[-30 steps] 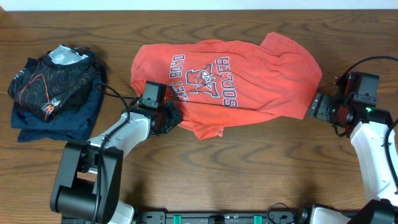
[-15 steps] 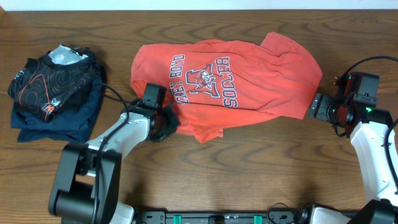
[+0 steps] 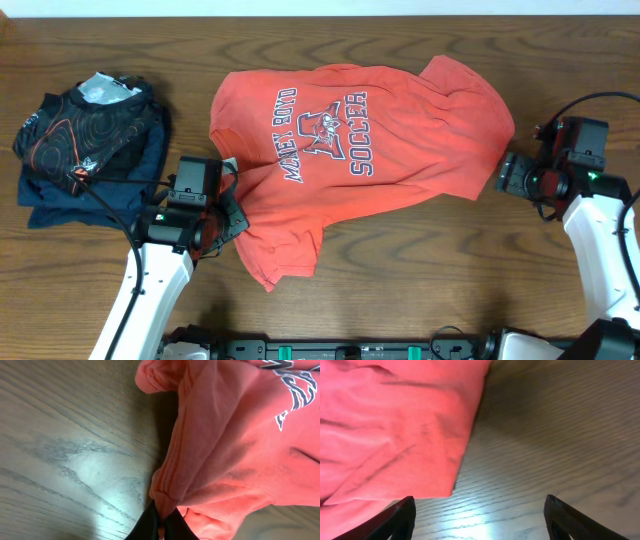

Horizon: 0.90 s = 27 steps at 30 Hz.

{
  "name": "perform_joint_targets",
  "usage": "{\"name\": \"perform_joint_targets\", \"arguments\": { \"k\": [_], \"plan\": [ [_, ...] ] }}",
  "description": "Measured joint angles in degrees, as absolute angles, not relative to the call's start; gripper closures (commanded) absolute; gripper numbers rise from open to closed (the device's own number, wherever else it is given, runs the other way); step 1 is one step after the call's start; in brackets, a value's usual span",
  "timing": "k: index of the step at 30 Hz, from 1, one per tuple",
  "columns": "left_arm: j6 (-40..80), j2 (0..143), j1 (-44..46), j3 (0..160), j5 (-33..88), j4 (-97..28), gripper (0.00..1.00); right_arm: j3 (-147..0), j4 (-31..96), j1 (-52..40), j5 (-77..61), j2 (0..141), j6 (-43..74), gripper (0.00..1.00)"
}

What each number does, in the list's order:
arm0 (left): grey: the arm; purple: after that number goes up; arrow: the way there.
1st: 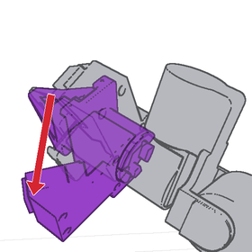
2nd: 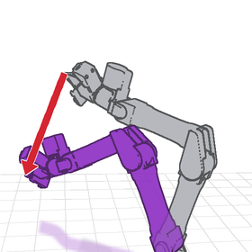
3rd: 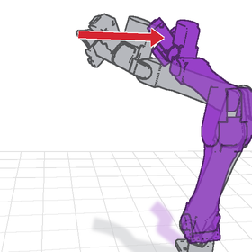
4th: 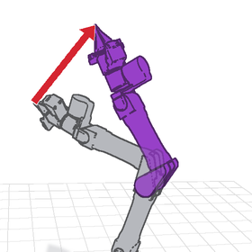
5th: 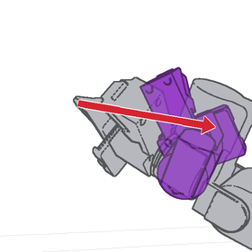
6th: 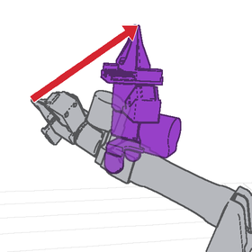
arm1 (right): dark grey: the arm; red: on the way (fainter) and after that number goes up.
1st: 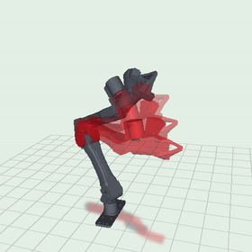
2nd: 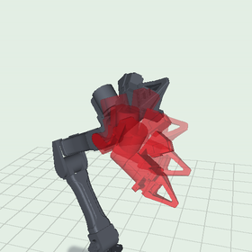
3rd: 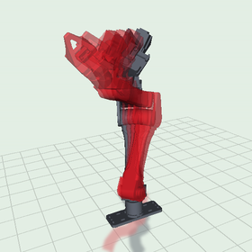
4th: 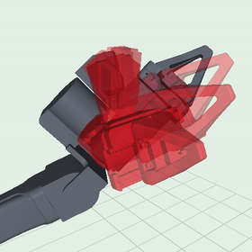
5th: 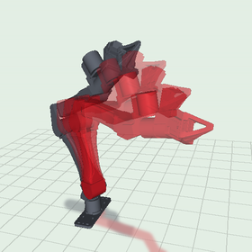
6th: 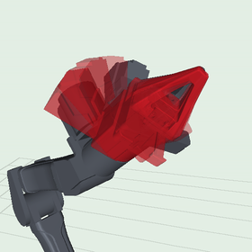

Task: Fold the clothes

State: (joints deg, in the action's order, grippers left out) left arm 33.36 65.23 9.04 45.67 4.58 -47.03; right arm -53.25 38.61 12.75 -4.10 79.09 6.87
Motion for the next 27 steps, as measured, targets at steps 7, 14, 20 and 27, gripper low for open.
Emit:
{"name": "perform_joint_targets", "arguments": {
  "k": [7, 14, 20, 27],
  "plan": [
    [32.9, 69.1, 9.0, 45.5, 3.7, -47.0, 0.94, -53.2, 34.3, 12.5, -5.4, 85.0, 6.9, 0.23],
    [32.9, 75.5, 9.0, 45.3, 3.4, -44.8, 0.94, -53.2, 19.9, 12.5, -5.6, 95.5, 7.6, 0.3],
    [32.9, 77.3, 9.0, 45.2, 3.2, -42.5, 0.94, -53.2, 10.4, 12.5, -8.1, 104.2, 9.2, 0.47],
    [32.9, 77.3, 9.0, 45.2, 3.0, -41.3, 0.94, -53.9, 7.6, 12.5, -13.2, 106.6, 10.2, 0.99]
  ]
}}
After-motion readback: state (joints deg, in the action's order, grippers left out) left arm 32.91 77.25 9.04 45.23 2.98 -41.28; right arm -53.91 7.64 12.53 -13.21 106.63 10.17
